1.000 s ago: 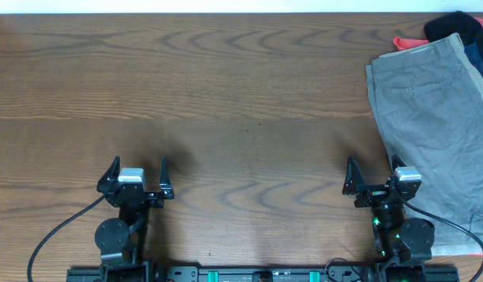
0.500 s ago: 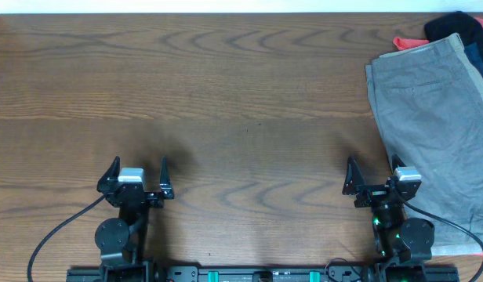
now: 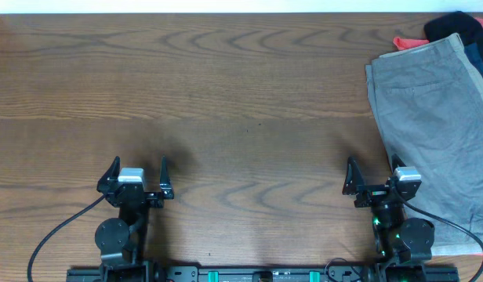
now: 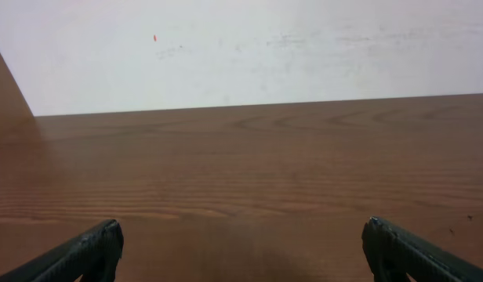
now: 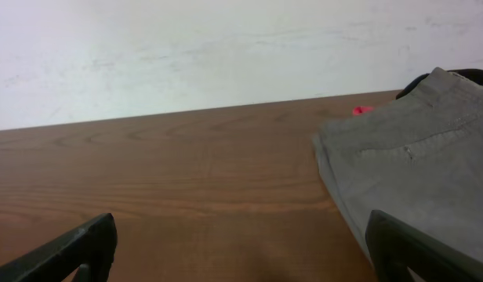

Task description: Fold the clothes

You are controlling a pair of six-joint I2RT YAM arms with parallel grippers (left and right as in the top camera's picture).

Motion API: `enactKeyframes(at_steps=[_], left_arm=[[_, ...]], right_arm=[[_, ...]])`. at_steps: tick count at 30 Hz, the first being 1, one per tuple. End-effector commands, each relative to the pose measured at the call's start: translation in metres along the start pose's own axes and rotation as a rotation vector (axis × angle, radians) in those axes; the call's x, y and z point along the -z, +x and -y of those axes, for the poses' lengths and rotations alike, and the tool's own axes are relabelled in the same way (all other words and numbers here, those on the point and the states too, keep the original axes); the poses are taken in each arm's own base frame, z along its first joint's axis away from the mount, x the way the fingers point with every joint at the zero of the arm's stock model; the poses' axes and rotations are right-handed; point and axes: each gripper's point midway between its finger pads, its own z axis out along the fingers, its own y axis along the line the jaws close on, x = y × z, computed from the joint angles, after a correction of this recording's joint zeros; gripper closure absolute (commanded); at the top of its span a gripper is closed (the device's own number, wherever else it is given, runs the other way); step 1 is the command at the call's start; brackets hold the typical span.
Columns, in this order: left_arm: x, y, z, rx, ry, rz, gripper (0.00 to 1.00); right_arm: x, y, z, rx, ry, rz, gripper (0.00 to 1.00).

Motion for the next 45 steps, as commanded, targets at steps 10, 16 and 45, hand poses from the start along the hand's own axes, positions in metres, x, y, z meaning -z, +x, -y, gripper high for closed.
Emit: enactKeyframes(at_steps=[10, 16, 45], left_arm=[[-0.001, 0.014, 0.001, -0.007, 0.01, -0.043, 0.02], [-0.001, 0.015, 0.001, -0.007, 0.01, -0.043, 0.02], [-0.001, 0.015, 0.002, -0.007, 0.011, -0.043, 0.02]], right_arm=[[0.0, 0.001, 0.001, 0.014, 0.003, -0.005, 0.01], [0.0, 0.001, 0.002, 0.014, 0.004, -0.005, 0.01], [0.024, -0.071, -0.07, -0.596, -0.445, 0.108, 0.01]])
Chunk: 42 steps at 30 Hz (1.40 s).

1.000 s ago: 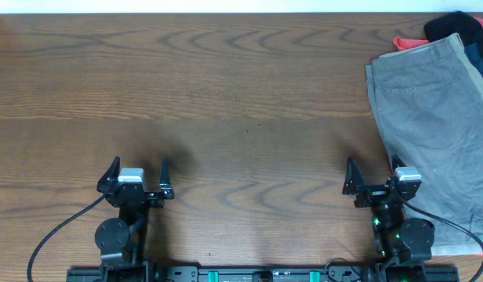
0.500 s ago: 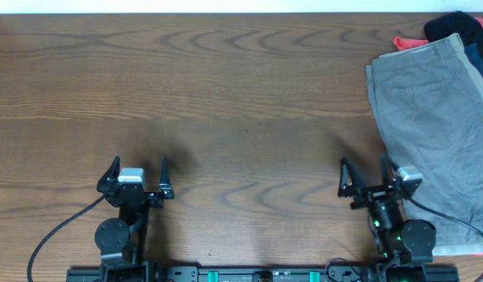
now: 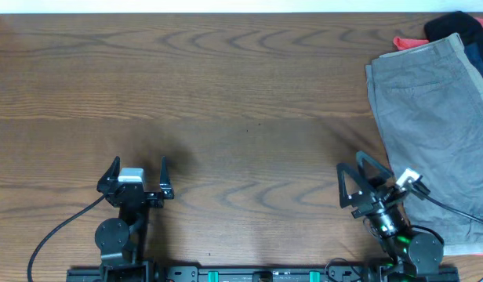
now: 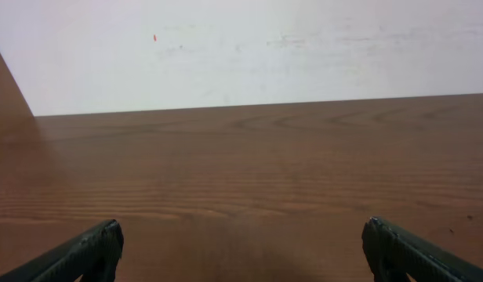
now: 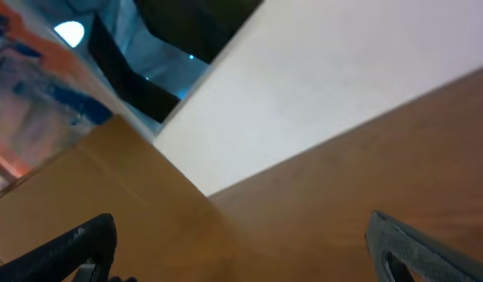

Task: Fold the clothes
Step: 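Reach the right gripper to the grey shorts on the pile and grasp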

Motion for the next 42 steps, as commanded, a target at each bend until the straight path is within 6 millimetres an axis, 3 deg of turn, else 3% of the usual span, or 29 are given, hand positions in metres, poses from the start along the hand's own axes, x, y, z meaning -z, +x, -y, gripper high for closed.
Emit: enactKeyframes(at_steps=[1, 7, 12, 17, 23, 26, 28, 35, 42], left_arm=[[-0.001, 0.014, 0.001, -0.007, 0.01, -0.043, 0.02], [-0.001, 0.014, 0.001, -0.007, 0.01, -0.043, 0.02], [-0.001, 0.014, 0.001, -0.007, 0.01, -0.043, 0.02], [-0.001, 0.014, 0.002, -0.007, 0.011, -0.043, 0.02], [-0.001, 0.014, 0.001, -0.007, 0.01, -0.043, 0.02], [-0.001, 0.014, 0.001, -0.007, 0.01, -0.043, 0.02], [-0.001, 0.014, 0.001, -0.007, 0.01, -0.043, 0.02], [-0.001, 0.014, 0.001, -0.007, 0.01, -0.043, 0.02], [-0.001, 0.014, 0.001, -0.007, 0.01, -0.043, 0.02]], right_arm=[[0.001, -0.026, -0.01, 0.073, 0.023, 0.082, 0.01], [-0.012, -0.073, -0.014, 0.27, 0.215, 0.1, 0.01], [-0.056, -0.109, -0.007, 0.385, 0.376, -0.028, 0.01], [-0.103, -0.138, 0.035, 0.373, 0.644, -0.198, 0.01], [-0.132, -0.16, 0.093, 0.43, 0.945, -0.357, 0.01], [-0.147, -0.154, 0.113, 0.537, 0.948, -0.448, 0.01], [-0.149, -0.147, 0.138, 0.578, 0.986, -0.511, 0.01], [-0.132, -0.117, 0.238, 0.603, 1.196, -0.713, 0.01], [-0.113, -0.07, 0.314, 0.581, 1.289, -0.898, 0.02]])
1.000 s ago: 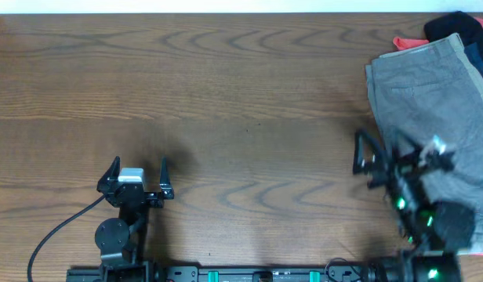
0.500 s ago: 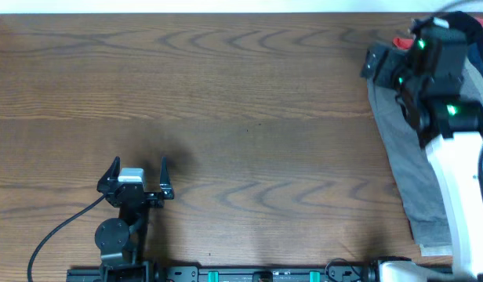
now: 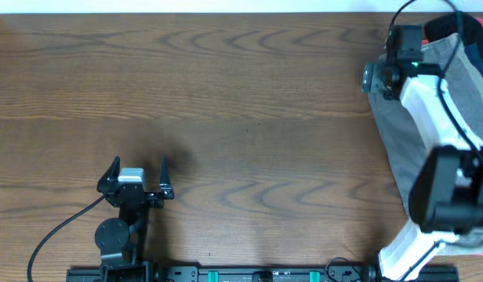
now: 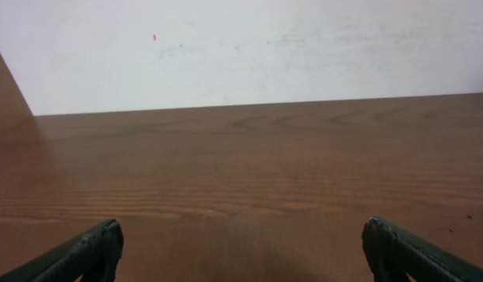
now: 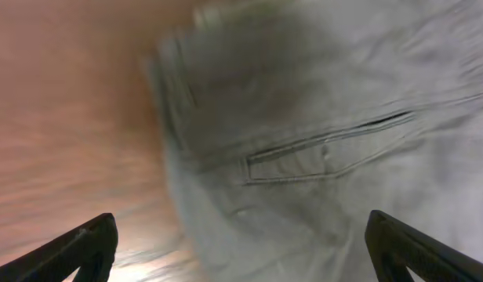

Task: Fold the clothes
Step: 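Reach the right gripper to the grey shorts on the pile and grasp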

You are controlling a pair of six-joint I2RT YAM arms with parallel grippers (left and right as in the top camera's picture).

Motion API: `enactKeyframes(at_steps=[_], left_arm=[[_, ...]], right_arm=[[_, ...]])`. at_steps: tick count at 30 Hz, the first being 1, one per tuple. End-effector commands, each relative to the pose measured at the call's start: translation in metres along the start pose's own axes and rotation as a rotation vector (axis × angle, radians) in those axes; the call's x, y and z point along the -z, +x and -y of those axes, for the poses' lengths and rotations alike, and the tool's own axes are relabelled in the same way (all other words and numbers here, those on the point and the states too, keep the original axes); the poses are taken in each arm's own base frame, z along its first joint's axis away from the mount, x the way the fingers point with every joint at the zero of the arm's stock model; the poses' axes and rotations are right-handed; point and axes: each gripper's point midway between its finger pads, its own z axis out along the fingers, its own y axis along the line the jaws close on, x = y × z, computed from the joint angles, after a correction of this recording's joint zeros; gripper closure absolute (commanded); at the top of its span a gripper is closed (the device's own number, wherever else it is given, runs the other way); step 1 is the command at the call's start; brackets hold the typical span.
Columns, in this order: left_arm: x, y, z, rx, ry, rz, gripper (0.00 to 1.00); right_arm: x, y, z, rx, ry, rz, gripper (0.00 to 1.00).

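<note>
Grey shorts (image 3: 396, 135) lie flat at the table's right side, waist toward the far edge. My right arm reaches out over them. My right gripper (image 3: 378, 78) hangs open above their far left corner, pointing down. In the right wrist view the blurred shorts (image 5: 320, 117) show a pocket slit (image 5: 328, 145), and the gripper (image 5: 241, 254) has nothing between its fingers (image 5: 85, 249). My left gripper (image 3: 137, 168) rests open near the front edge, over bare wood in the left wrist view (image 4: 241, 251).
A dark garment (image 3: 440, 27) lies bunched behind the shorts at the far right corner, partly under my arm's cable. The brown wooden table (image 3: 226, 94) meets a white wall (image 4: 241, 47) at its far edge.
My right gripper was near the front edge beside the shorts' lower part, tilted upward. Now it is at the far side over the shorts' waist corner, facing down. The left arm has not moved.
Both grippers first rested open at the front edge, the shorts lying untouched at the right. Then the right arm was raised and twisted, its camera on the wall. Now it is stretched out over the shorts' far left corner, still open.
</note>
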Motion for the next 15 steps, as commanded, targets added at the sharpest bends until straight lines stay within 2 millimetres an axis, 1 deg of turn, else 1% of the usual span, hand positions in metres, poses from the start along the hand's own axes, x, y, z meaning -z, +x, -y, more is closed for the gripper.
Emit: enactKeyframes(at_steps=[1, 4, 6, 10, 11, 13, 15], left_arm=[[-0.001, 0.015, 0.001, -0.007, 0.01, -0.043, 0.02], [-0.001, 0.015, 0.001, -0.007, 0.01, -0.043, 0.02], [-0.001, 0.015, 0.001, -0.007, 0.01, -0.043, 0.02], [-0.001, 0.015, 0.001, -0.007, 0.01, -0.043, 0.02], [-0.001, 0.015, 0.001, -0.007, 0.01, -0.043, 0.02], [-0.001, 0.015, 0.001, -0.007, 0.01, -0.043, 0.02], [-0.001, 0.015, 0.001, -0.007, 0.01, -0.043, 0.02]], right_arm=[[-0.026, 0.004, 0.004, 0.044, 0.045, -0.034, 0.02], [-0.051, 0.013, -0.003, 0.05, 0.045, -0.059, 0.01], [-0.062, 0.016, -0.006, 0.059, 0.045, -0.063, 0.01], [-0.075, 0.018, -0.011, 0.058, 0.042, -0.061, 0.03], [-0.075, 0.018, -0.011, 0.058, 0.042, -0.058, 0.05], [-0.076, 0.016, -0.011, 0.054, 0.042, -0.05, 0.17], [-0.076, 0.015, -0.011, 0.053, 0.042, -0.044, 0.35]])
